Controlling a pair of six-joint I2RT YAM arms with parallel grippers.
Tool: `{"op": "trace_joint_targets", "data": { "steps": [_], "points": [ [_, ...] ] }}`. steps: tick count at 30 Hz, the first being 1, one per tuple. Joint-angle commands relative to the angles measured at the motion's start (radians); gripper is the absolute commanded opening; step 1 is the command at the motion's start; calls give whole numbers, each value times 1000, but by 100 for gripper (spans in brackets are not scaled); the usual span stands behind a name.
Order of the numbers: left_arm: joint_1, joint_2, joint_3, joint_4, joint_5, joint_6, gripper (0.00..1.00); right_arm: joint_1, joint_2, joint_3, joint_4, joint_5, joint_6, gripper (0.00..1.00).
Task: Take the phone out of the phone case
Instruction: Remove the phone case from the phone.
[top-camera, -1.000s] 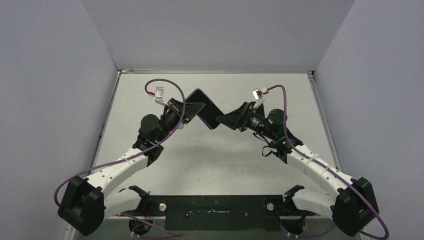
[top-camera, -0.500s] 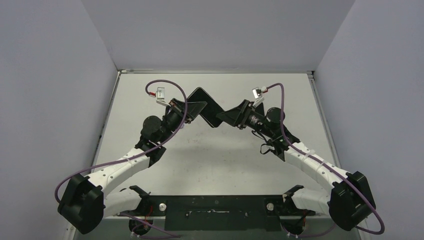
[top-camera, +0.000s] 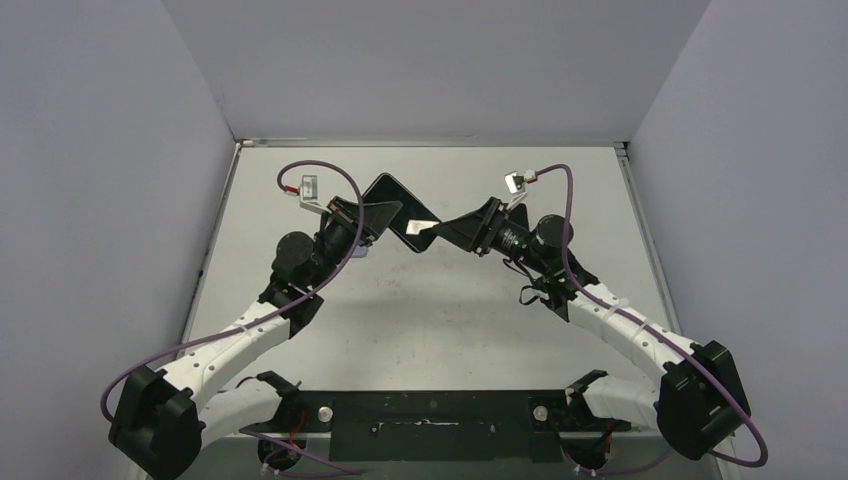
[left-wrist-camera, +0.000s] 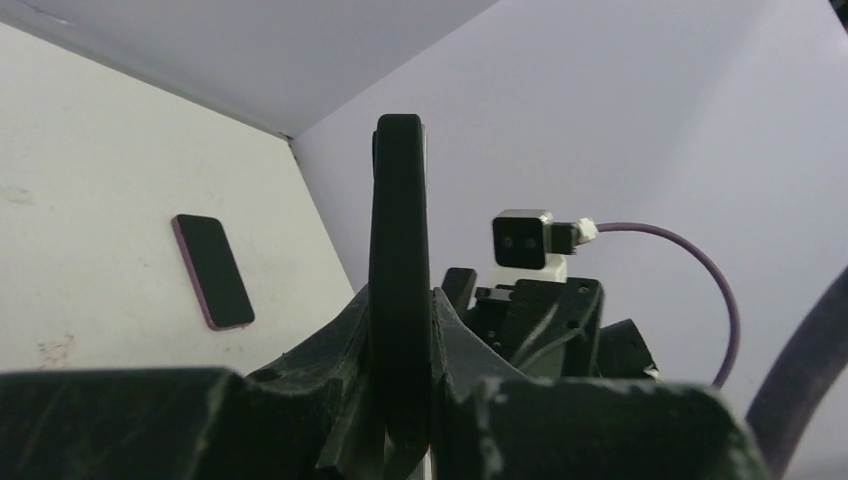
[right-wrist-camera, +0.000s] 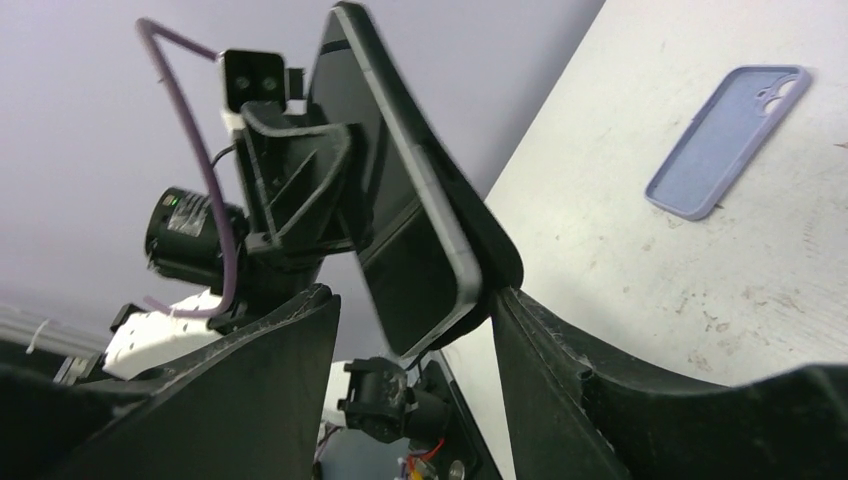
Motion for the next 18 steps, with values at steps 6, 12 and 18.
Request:
{"op": "trace_joint_targets", "data": {
  "steps": [6,12,18],
  "points": [
    [59,-63,21,-245,157,-24,0,62,-117,131,6,-181,-76,66],
    [63,-69,-2,-190,160,-82,0,69,-138,90,-25,-159,-75,71],
    [65,-72,-6,-171,149,-89,0,74,-162,86,-93,-122,-90,72]
  ]
}}
